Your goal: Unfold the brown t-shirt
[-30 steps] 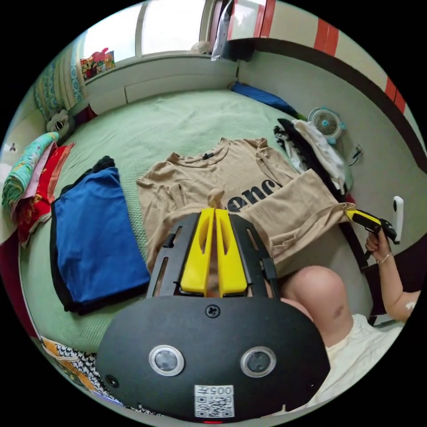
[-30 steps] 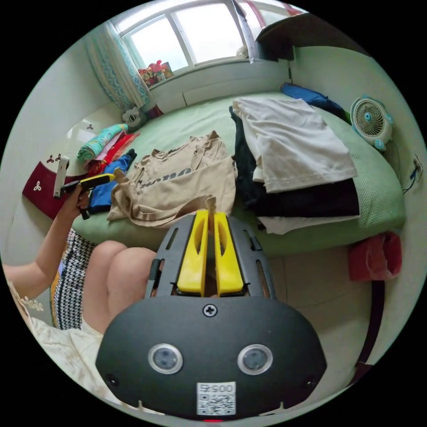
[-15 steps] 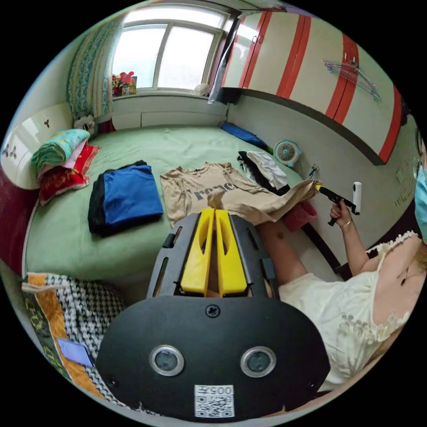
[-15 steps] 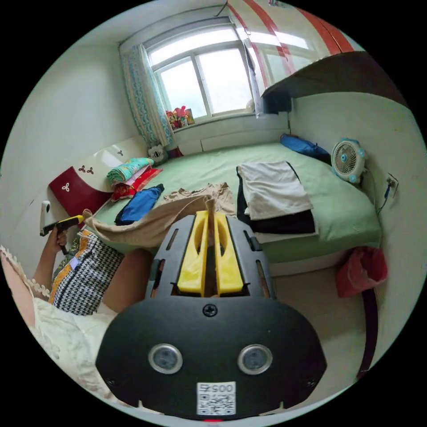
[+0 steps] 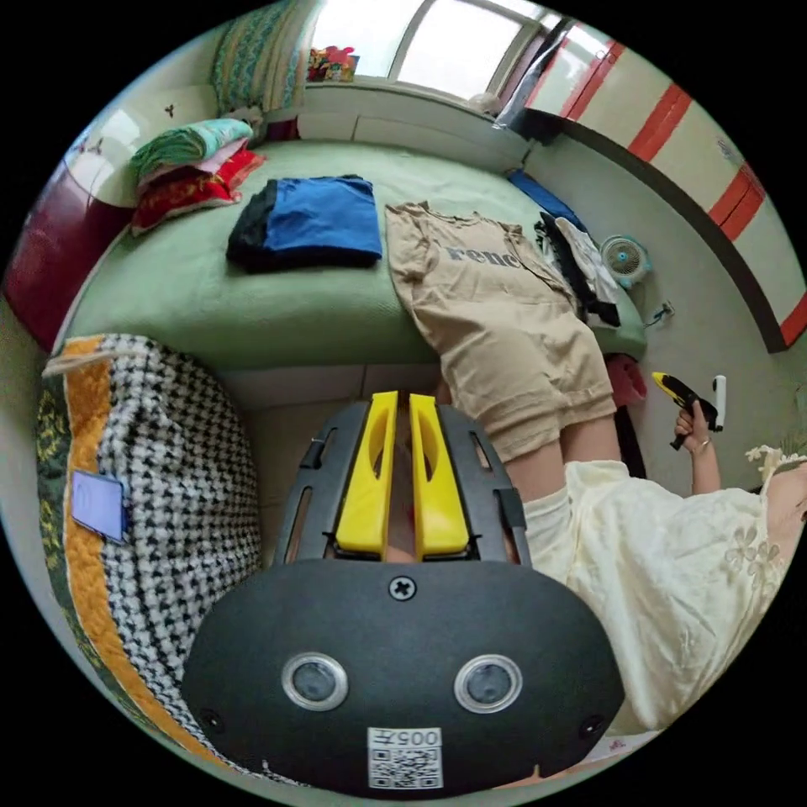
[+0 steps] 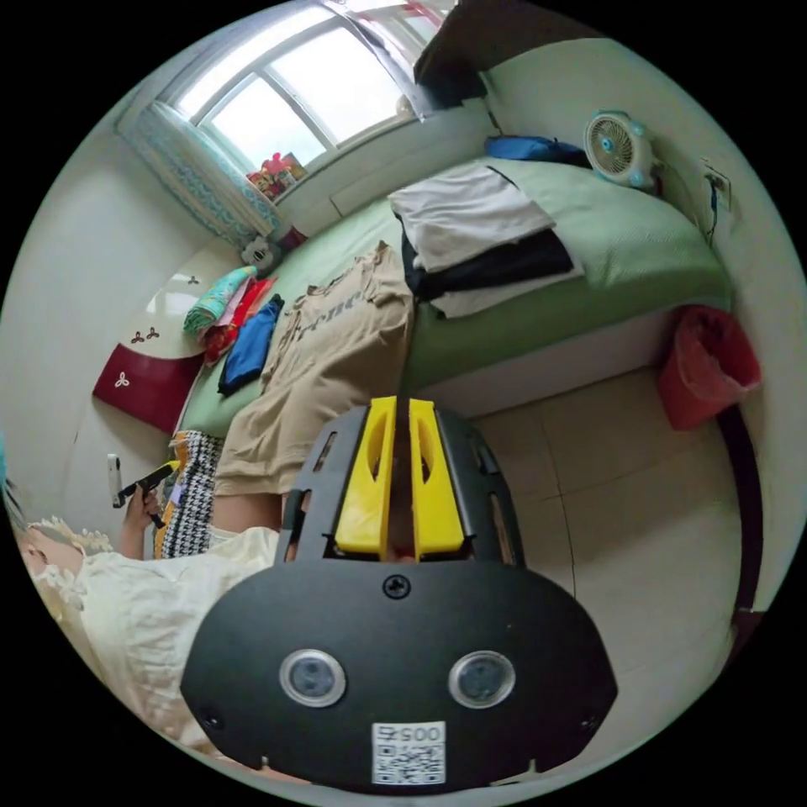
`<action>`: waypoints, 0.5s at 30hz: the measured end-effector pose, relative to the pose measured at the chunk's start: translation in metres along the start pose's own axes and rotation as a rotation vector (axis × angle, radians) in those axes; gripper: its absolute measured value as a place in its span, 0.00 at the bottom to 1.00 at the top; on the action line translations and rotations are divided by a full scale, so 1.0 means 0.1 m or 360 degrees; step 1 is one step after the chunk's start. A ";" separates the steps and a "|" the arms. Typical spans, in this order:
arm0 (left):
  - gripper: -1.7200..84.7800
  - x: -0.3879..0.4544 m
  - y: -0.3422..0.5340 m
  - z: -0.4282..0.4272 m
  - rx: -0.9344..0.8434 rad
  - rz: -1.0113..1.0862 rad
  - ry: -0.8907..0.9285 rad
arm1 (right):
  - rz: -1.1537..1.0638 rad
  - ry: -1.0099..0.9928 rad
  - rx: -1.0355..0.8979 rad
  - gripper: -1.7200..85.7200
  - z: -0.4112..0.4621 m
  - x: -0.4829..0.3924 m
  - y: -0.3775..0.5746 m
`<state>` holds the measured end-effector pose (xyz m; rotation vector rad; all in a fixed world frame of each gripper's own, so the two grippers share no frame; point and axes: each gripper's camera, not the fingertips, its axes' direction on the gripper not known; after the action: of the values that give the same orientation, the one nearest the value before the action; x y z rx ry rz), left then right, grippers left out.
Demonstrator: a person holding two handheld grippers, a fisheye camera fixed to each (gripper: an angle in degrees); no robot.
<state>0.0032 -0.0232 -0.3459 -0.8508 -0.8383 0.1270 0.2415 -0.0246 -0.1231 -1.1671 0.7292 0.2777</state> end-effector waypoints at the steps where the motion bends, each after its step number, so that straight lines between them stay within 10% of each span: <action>1: 0.10 0.02 -0.17 0.04 0.0041 0.0034 -0.0021 | -0.0028 -0.0024 0.0030 0.06 0.03 -0.06 -0.11; 15: 0.17 0.64 -2.43 1.81 0.0052 0.0344 -0.0033 | -0.0560 0.0151 -0.0155 0.09 1.68 -1.48 -1.04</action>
<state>-0.1322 -0.0487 -0.0684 -0.9093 -0.7601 0.3392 0.2524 0.1117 0.0829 -1.3845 0.5845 -0.0380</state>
